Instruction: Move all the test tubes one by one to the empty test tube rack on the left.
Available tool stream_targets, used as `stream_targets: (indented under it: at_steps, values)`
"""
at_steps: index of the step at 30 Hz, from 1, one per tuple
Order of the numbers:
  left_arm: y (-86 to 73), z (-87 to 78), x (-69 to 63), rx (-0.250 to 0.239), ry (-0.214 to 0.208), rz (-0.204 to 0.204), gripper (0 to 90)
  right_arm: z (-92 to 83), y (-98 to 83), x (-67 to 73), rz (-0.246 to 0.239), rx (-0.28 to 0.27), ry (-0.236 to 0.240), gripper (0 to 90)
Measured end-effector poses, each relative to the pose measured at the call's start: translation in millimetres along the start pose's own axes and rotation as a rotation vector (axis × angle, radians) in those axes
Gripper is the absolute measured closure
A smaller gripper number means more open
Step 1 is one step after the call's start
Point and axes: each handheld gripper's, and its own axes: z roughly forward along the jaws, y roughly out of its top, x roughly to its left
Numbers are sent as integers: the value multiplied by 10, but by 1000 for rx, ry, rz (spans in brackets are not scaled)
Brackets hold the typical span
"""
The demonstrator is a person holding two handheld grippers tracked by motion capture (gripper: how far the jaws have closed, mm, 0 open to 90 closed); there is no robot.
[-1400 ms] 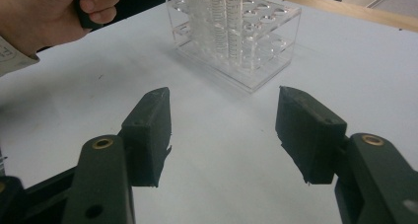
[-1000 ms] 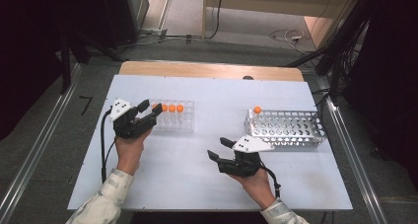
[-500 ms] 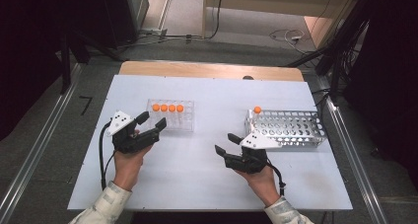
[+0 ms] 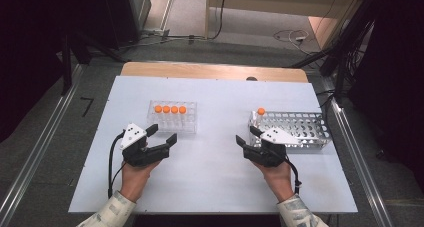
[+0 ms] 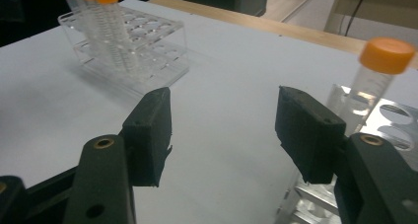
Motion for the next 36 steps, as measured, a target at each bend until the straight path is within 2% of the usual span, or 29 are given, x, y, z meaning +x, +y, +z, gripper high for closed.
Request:
stream_targets:
  at_steps: [7, 8, 10, 12, 16, 22, 36]
  values:
    - [-29, 25, -31, 22, -13, 20, 209, -34, 3, -159, 32, -18, -63, 378]
    - [-29, 27, -31, 22, -13, 20, 209, -24, 0, -209, 38, -18, -92, 382]
    - [-31, 31, -34, 21, -14, 20, 209, -16, -2, -237, 46, -19, -107, 395]
    - [-37, 38, -36, 25, -16, 20, 209, 19, -6, -321, 71, -26, -145, 413]
    - [-50, 54, -46, 29, -18, 24, 209, 70, 1, -386, 74, -19, -178, 423]
    - [-50, 56, -39, 29, -18, 24, 210, 199, 9, -459, 82, 4, -232, 498]
    - [-54, 66, -36, 32, -28, 22, 212, 315, 21, -493, 83, 19, -246, 591]
